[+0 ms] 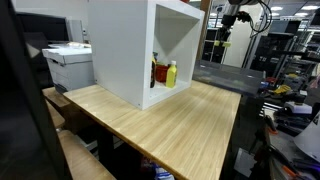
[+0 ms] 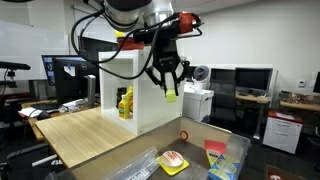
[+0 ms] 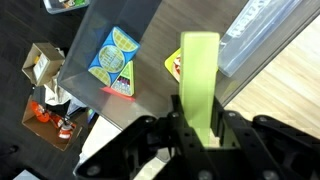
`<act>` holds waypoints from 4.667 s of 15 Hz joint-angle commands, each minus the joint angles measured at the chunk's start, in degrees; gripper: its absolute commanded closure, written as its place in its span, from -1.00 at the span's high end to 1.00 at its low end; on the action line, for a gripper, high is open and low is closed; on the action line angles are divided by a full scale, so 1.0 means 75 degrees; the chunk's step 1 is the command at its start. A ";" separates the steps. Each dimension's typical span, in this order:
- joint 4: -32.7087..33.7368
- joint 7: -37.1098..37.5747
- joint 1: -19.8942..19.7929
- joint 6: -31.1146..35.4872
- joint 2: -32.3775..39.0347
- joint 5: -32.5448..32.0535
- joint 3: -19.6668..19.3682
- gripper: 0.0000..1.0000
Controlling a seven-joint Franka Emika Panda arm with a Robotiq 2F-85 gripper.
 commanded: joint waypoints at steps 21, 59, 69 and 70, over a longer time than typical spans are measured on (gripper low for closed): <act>0.0244 -0.0166 0.0981 -0.1024 -0.1142 -0.0068 -0.0094 -0.85; 0.1172 -0.0140 0.1948 -0.2114 -0.1833 0.0039 0.0312 -0.85; 0.1317 -0.0191 0.2201 -0.2142 -0.2052 0.0058 0.0461 -0.85; 0.1331 -0.0193 0.2236 -0.2150 -0.2076 0.0057 0.0482 -0.85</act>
